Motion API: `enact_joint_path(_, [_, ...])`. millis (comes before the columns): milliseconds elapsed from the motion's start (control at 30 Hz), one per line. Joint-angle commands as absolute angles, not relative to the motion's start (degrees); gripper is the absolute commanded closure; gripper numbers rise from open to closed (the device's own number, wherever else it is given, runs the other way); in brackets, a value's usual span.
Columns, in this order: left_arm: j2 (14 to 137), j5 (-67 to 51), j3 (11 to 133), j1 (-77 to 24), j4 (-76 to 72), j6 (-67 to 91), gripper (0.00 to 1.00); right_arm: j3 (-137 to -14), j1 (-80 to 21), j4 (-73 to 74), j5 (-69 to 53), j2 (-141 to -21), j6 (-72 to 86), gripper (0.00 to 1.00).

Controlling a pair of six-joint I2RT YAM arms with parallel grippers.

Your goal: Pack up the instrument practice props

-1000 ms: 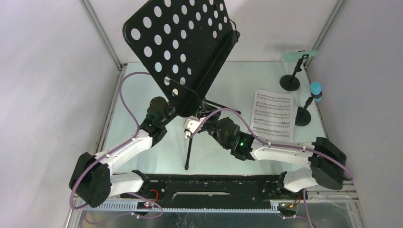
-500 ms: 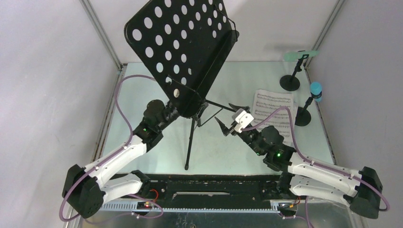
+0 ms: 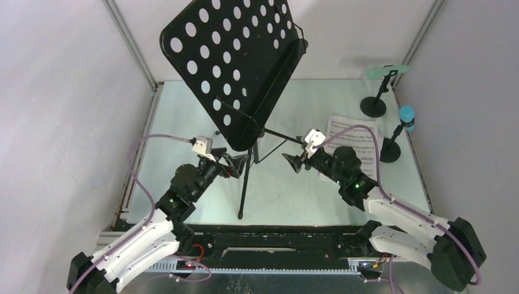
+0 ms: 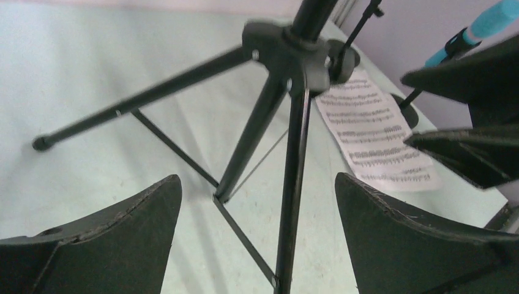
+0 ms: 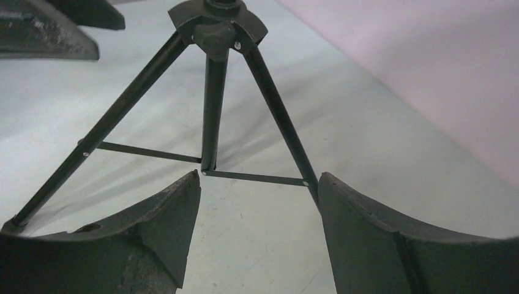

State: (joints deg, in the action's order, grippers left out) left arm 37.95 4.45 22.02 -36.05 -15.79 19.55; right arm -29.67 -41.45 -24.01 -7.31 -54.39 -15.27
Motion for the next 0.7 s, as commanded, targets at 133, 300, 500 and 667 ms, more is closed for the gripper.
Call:
enact_joint_path(133, [38.96,13.04,17.31,-43.99,-16.58,22.31,0.0,-40.37,-36.92,-25.15,-19.53,-66.98,-19.58,0.22])
enact_joint_path(300, [45.04,16.22,18.47,-47.63,-19.4,21.67,0.05,-46.62,-36.65,-24.91,-18.5,-75.4,-23.84,0.24])
enact_joint_path(500, [50.8,16.42,21.4,-49.43,-20.55,20.61,0.17,-50.21,-36.65,-26.44,-17.97,-82.69,-27.51,0.26])
enact_joint_path(667, [53.53,16.03,20.24,-50.22,-21.92,19.44,0.27,-51.51,-36.61,-30.5,-15.06,-88.36,-27.47,0.31])
